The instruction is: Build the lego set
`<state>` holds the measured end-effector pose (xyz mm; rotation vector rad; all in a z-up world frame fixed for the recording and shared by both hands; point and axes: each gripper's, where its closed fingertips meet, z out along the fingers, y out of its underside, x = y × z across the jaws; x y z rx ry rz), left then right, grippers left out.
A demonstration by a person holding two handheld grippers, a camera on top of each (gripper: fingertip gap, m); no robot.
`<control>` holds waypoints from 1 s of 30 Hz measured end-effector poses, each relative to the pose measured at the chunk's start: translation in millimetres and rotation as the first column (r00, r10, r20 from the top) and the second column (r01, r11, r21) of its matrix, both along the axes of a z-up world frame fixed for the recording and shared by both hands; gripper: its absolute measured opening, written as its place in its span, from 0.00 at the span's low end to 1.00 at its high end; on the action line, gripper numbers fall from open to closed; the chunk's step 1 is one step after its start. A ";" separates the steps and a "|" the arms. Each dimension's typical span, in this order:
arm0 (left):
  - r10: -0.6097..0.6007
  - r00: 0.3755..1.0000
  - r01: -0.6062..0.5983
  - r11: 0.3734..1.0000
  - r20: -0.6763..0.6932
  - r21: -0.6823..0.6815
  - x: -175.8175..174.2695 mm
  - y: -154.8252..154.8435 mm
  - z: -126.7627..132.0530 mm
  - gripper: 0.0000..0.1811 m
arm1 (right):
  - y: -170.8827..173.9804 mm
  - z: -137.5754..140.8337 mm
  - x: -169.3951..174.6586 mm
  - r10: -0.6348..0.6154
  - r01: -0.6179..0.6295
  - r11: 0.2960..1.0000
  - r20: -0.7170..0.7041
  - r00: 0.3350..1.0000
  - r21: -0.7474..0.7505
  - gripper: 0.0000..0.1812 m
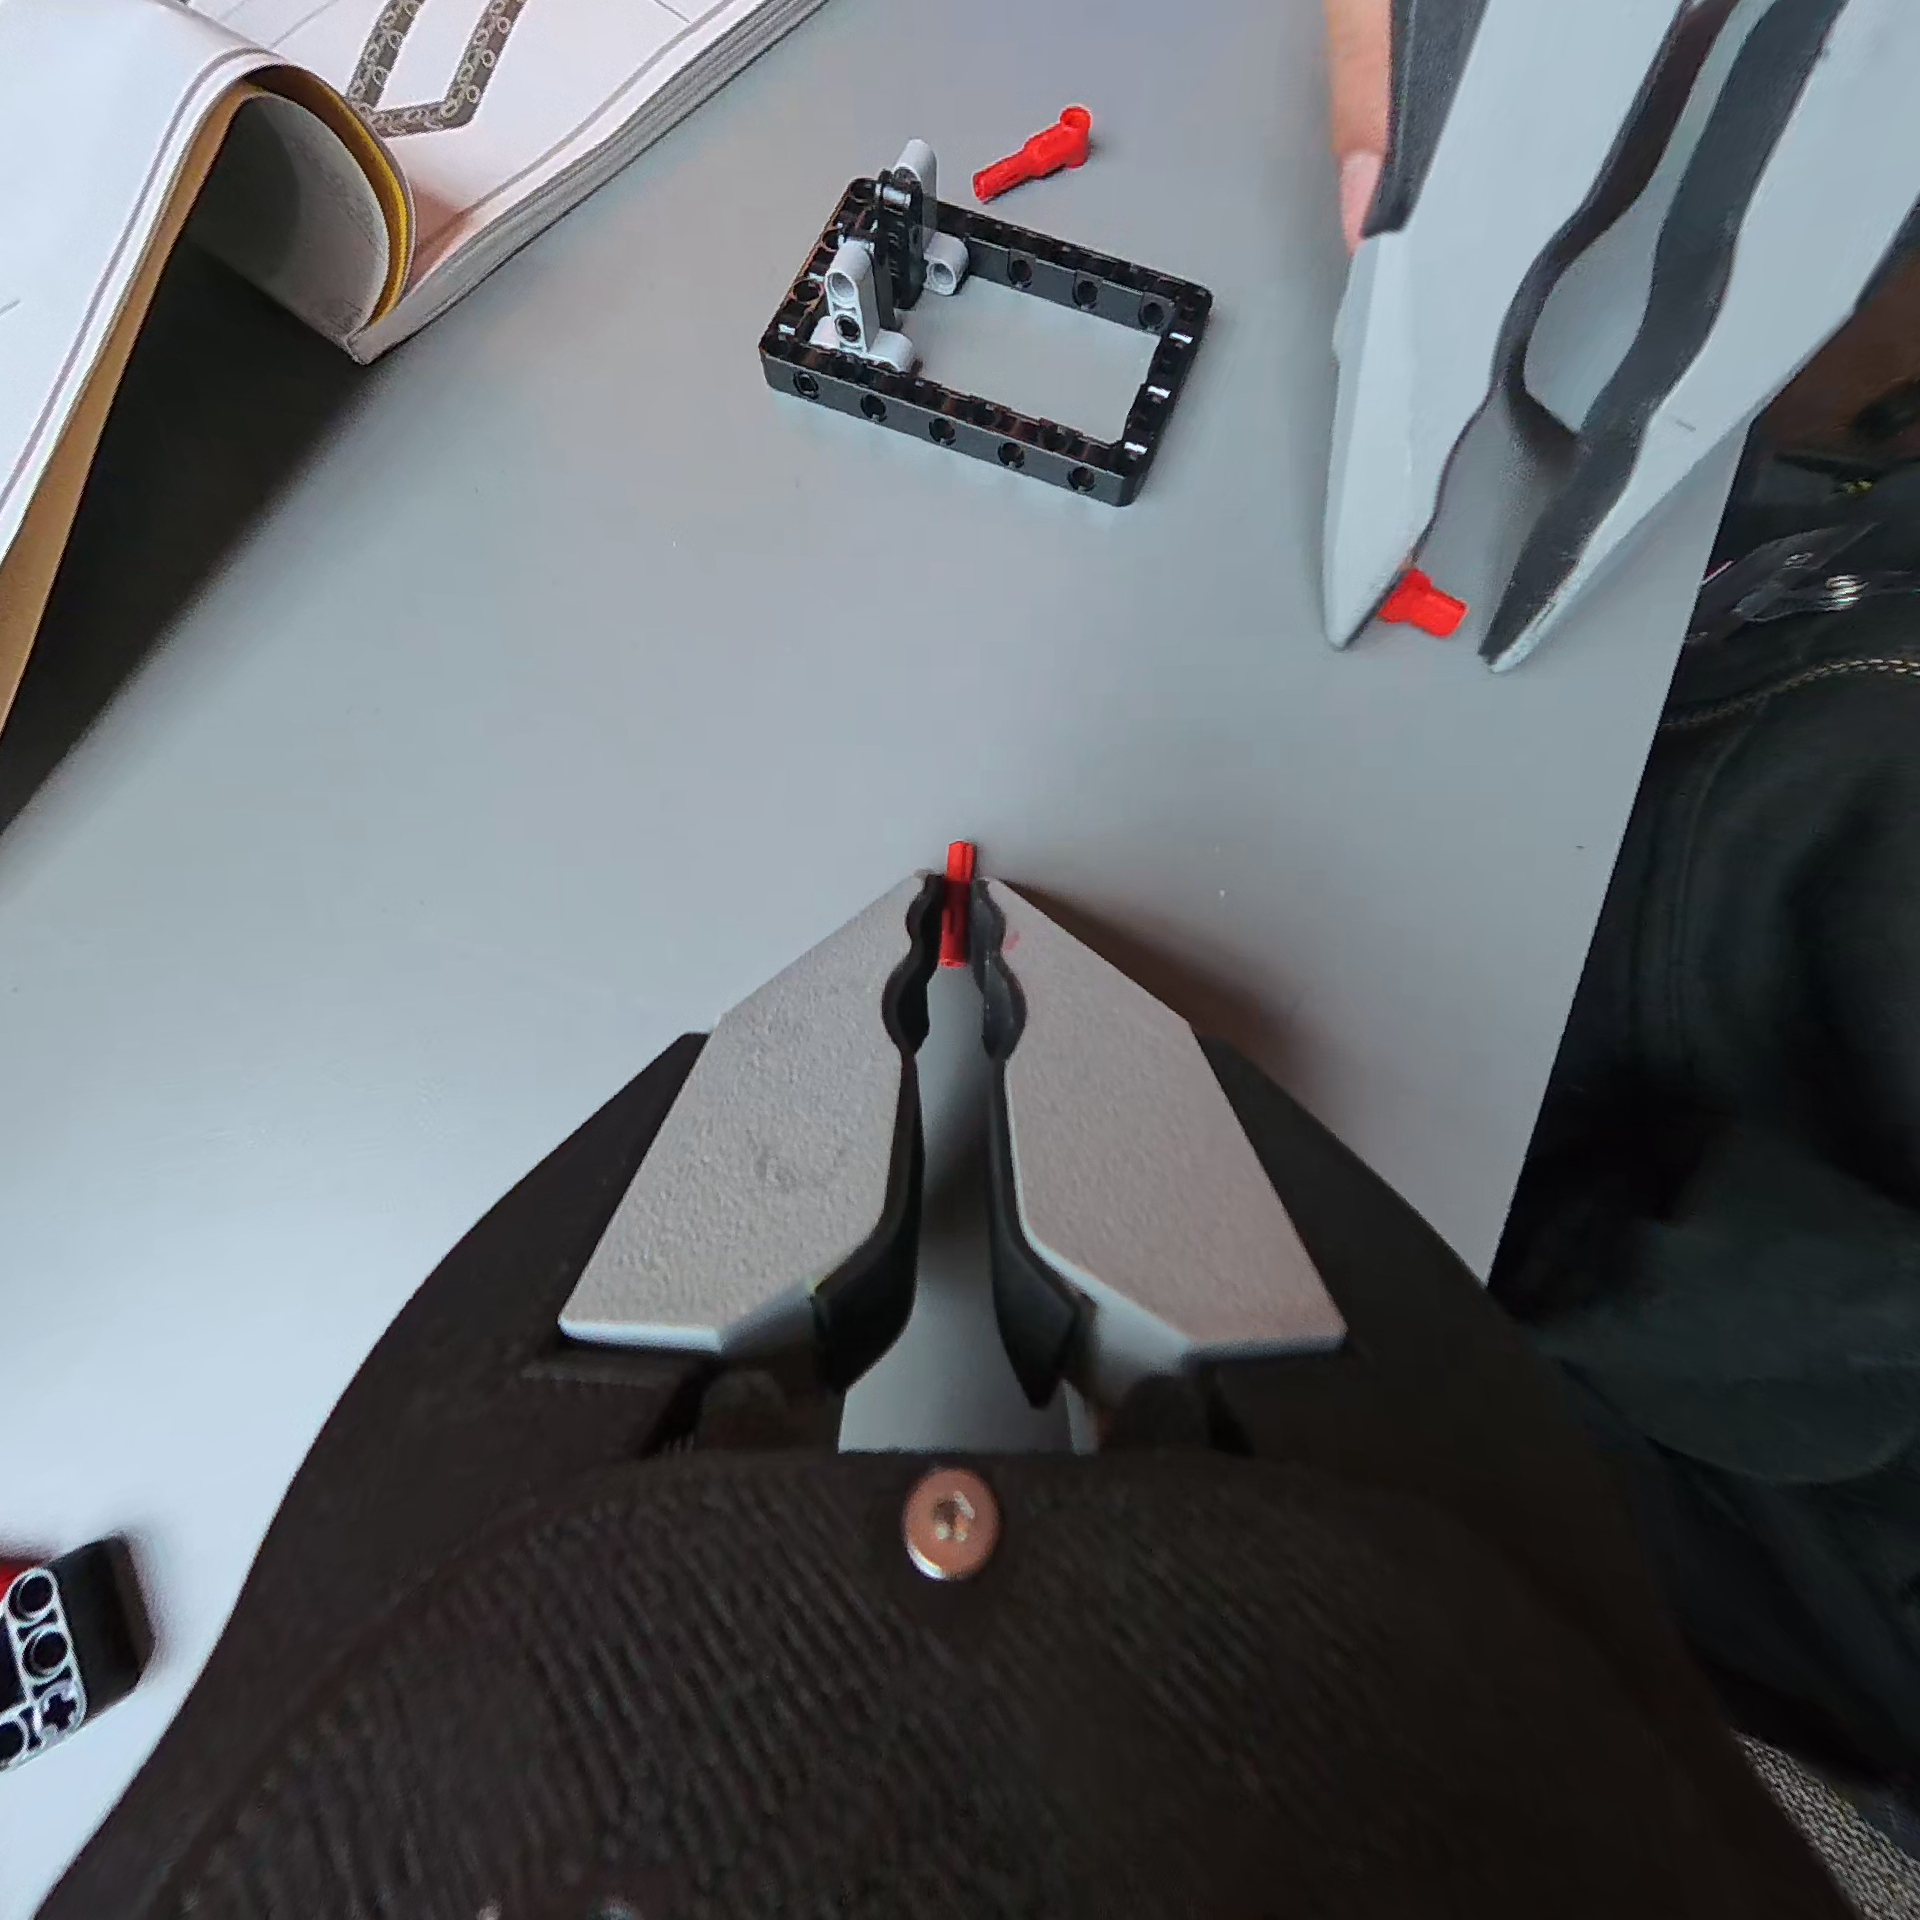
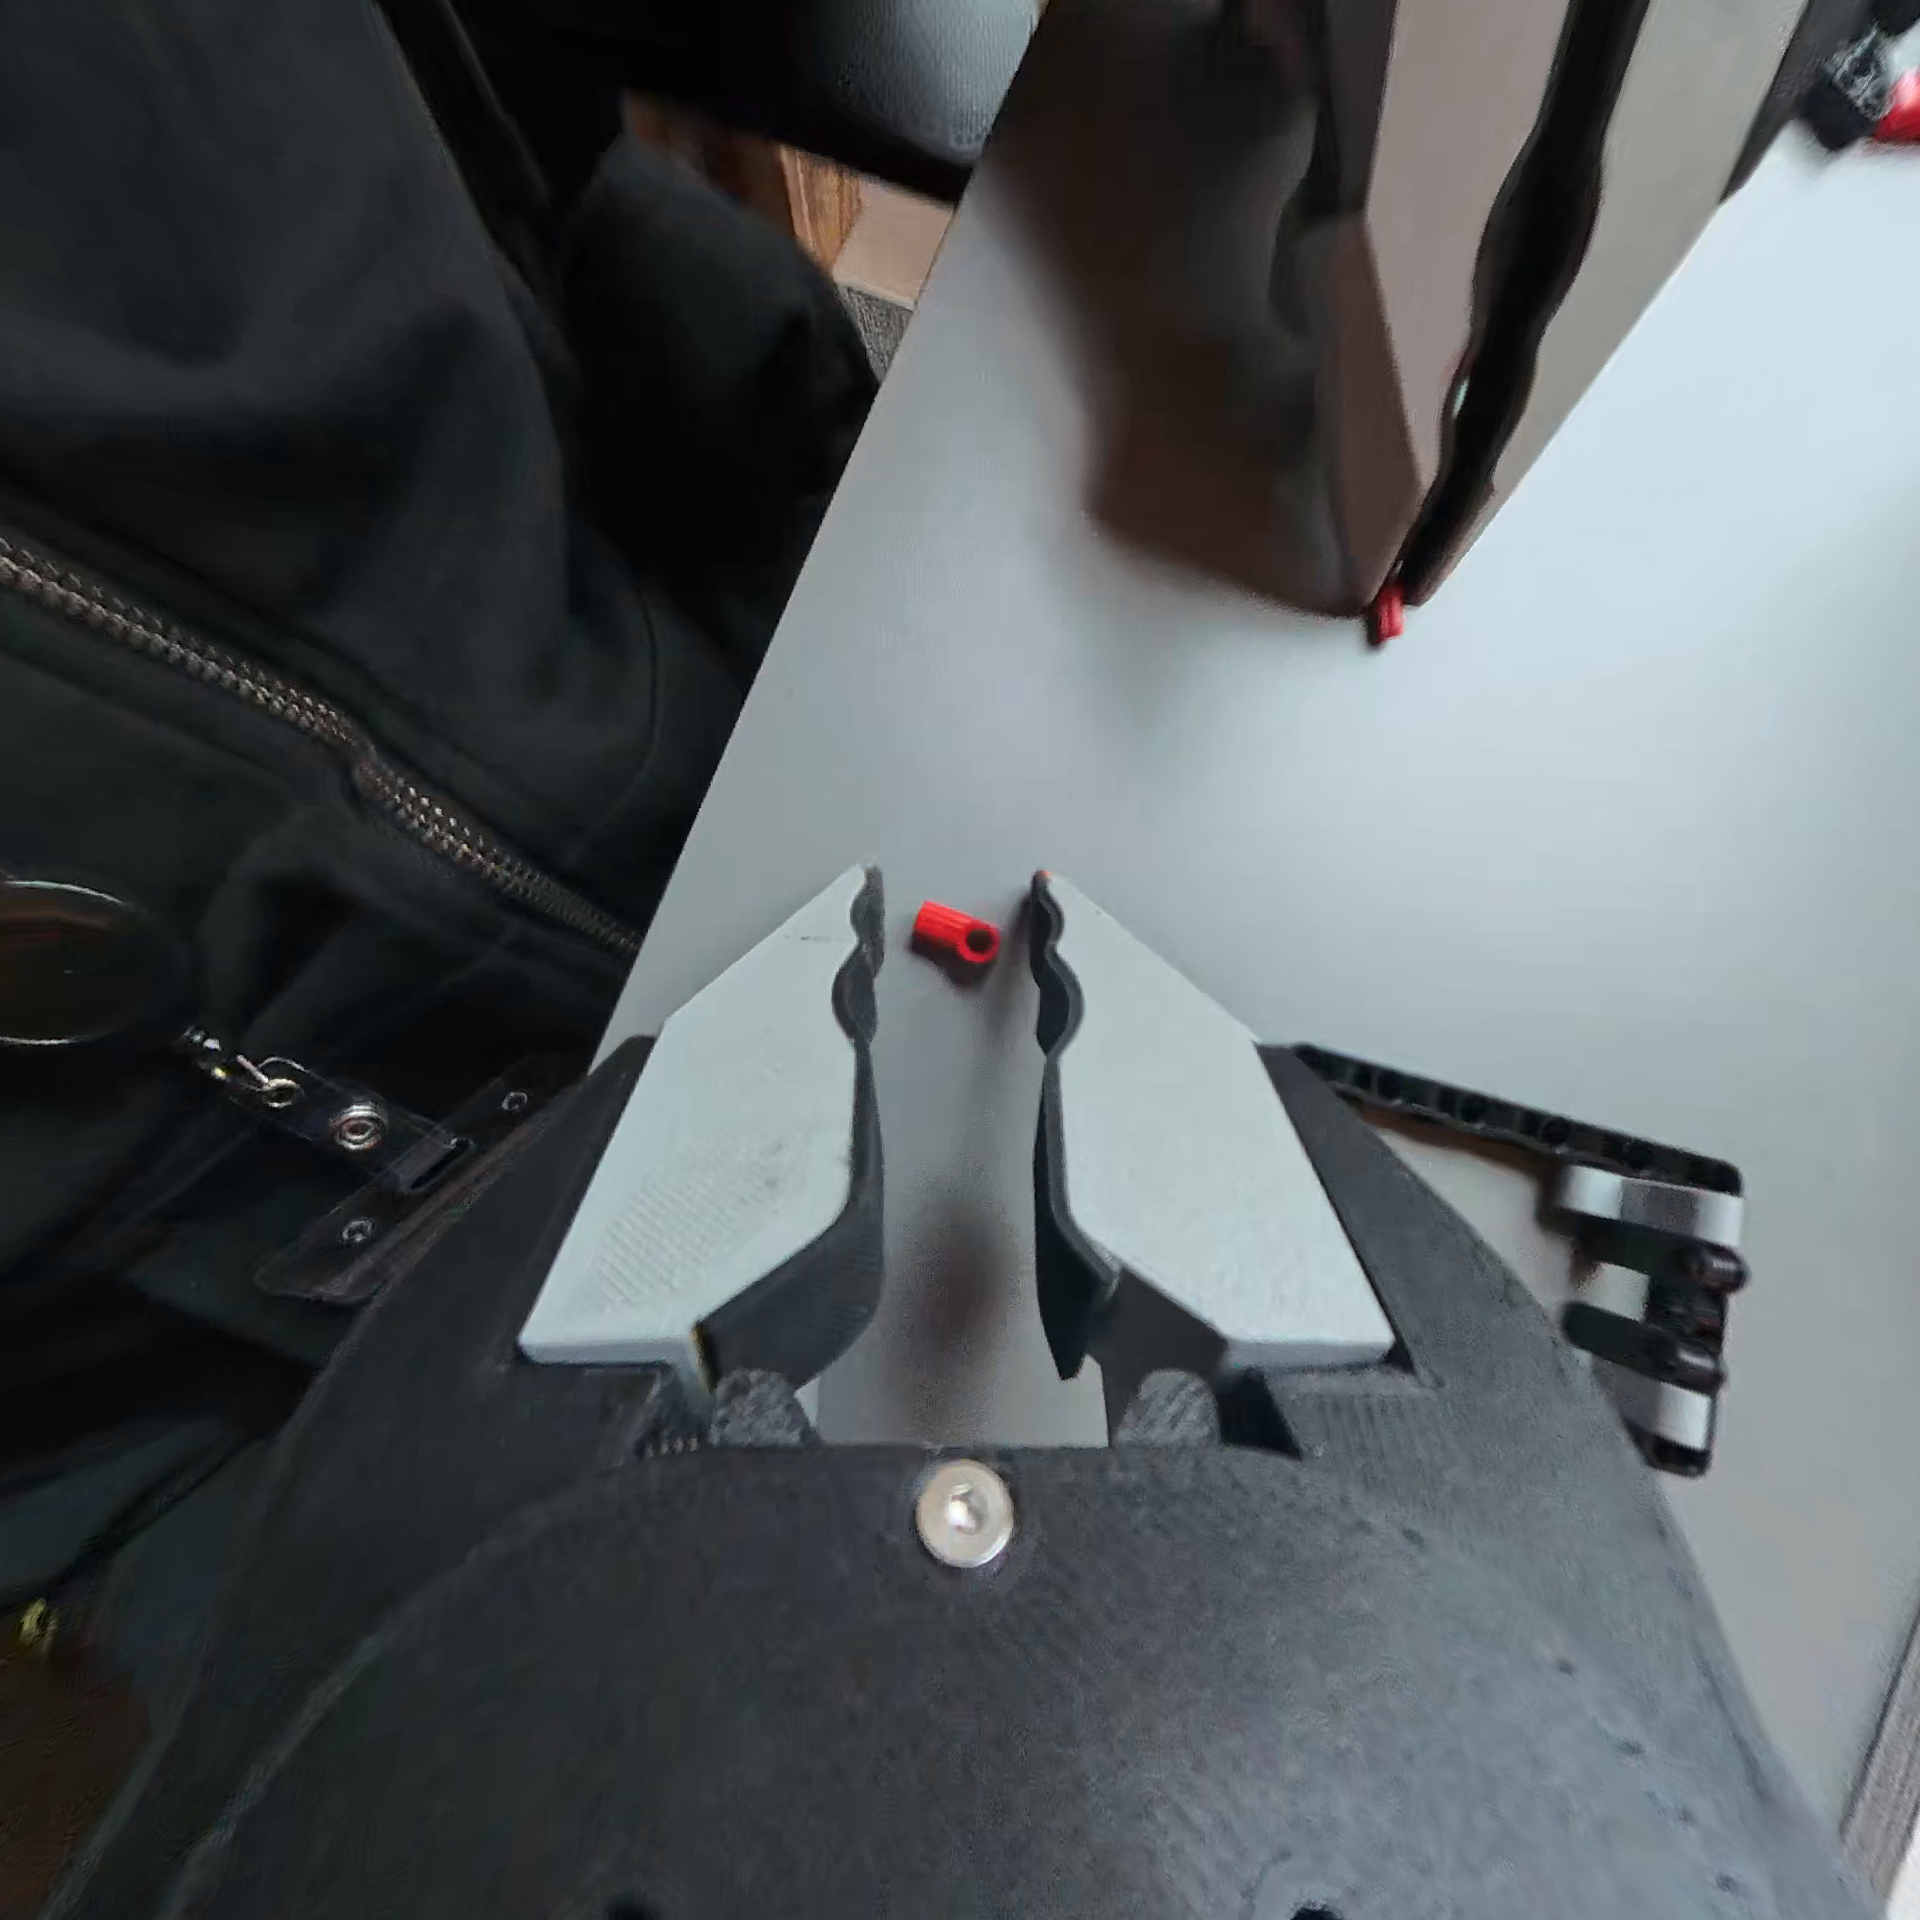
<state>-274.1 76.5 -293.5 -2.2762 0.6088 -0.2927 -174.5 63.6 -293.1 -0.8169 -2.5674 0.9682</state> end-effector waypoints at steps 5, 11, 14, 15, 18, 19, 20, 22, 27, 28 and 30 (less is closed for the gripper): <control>-0.004 1.000 0.004 1.000 0.002 -0.001 0.4 -0.8 -0.1 0.01 | 5.3 -1.2 0.0 -0.031 0.030 0.999 -0.015 0.999 -0.030 0.08; -0.011 0.999 0.012 1.000 0.044 -0.023 1.2 -3.7 0.0 0.01 | 14.3 -1.0 -32.8 -0.085 0.082 0.996 -0.052 0.995 -0.047 0.02; -0.011 0.998 0.013 0.999 0.060 -0.032 1.4 -3.9 0.1 0.01 | 22.9 4.9 -70.3 -0.156 0.154 0.988 -0.086 0.984 -0.033 0.00; -0.012 0.998 0.014 0.999 0.067 -0.036 1.4 -4.1 0.1 0.01 | 23.5 8.9 -82.2 -0.172 0.169 0.984 -0.080 0.982 -0.050 0.00; -0.015 0.997 0.018 0.999 0.080 -0.041 2.3 -5.7 0.4 0.03 | 24.1 25.7 -101.9 -0.185 0.179 0.977 -0.040 0.982 -0.116 0.06; -0.014 0.997 0.017 0.999 0.082 -0.042 2.5 -6.5 0.6 0.03 | 28.0 32.3 -104.4 -0.200 0.192 0.972 -0.048 0.979 -0.134 0.06; -0.012 0.997 0.015 0.999 0.078 -0.039 2.4 -6.9 0.5 0.03 | 32.5 38.2 -104.1 -0.214 0.202 0.967 -0.064 0.975 -0.156 0.06; -0.009 0.998 0.011 0.999 0.060 -0.030 2.2 -6.8 0.3 0.03 | 42.8 43.3 -95.7 -0.239 0.222 0.956 -0.072 0.968 -0.191 0.08; -0.019 0.998 0.021 0.999 0.064 -0.032 4.8 -6.2 0.3 0.03 | 54.8 25.2 -69.2 -0.229 0.223 0.968 -0.047 0.972 -0.119 0.12; -0.020 0.997 0.023 0.999 0.069 -0.035 5.8 -5.9 0.4 0.03 | 55.0 20.4 -68.8 -0.218 0.213 0.973 -0.045 0.975 -0.090 0.13; -0.020 0.997 0.023 0.999 0.074 -0.037 6.6 -5.5 0.5 0.04 | 55.0 11.4 -72.6 -0.197 0.196 0.980 -0.030 0.980 -0.032 0.13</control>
